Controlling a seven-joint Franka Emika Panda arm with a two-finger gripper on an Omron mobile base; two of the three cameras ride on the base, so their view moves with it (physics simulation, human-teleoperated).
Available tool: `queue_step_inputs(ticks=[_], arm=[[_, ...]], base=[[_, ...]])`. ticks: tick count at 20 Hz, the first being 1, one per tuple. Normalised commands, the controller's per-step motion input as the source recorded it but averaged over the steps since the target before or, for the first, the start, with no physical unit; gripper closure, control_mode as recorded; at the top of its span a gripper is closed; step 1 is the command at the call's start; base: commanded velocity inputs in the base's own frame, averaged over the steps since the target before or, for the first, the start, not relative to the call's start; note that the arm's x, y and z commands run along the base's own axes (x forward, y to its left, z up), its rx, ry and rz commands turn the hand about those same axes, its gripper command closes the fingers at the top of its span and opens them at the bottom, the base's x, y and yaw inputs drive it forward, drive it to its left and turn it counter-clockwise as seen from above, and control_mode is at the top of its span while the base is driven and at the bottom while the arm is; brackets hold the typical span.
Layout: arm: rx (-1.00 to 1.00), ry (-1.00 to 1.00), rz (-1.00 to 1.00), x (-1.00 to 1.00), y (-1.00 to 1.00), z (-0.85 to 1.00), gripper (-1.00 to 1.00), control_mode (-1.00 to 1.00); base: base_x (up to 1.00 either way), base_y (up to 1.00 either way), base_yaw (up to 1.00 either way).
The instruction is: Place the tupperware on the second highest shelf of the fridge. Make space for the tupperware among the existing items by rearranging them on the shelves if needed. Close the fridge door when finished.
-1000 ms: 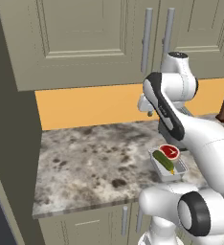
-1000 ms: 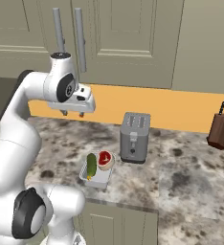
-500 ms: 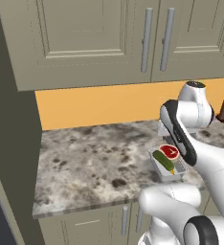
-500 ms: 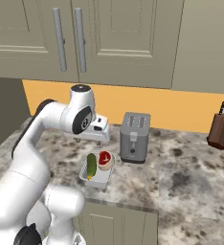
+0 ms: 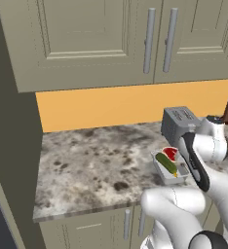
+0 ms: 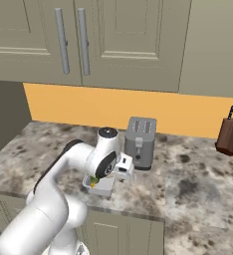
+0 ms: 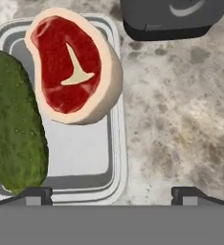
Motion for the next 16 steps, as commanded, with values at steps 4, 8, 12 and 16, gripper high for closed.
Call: queue_step_inputs(ticks=[4,8,12,16], arm=[[0.08,0.06,0.00,0.27,-0.30,-0.28,-1.00,-1.00],[0.09,0.02,0.00,0.43,-0.11,-0.11,-1.00,-1.00],[0.05,0.01,0.02,0.43,-0.01,-0.25,-1.00,-1.00],[0.01,0.00,0.04,0.21,0.00,-0.40,-1.00,-1.00]], base=[[0.00,0.00,0.00],[0.00,0.00,0.00],[0.00,0.00,0.00],[0.00,0.00,0.00]])
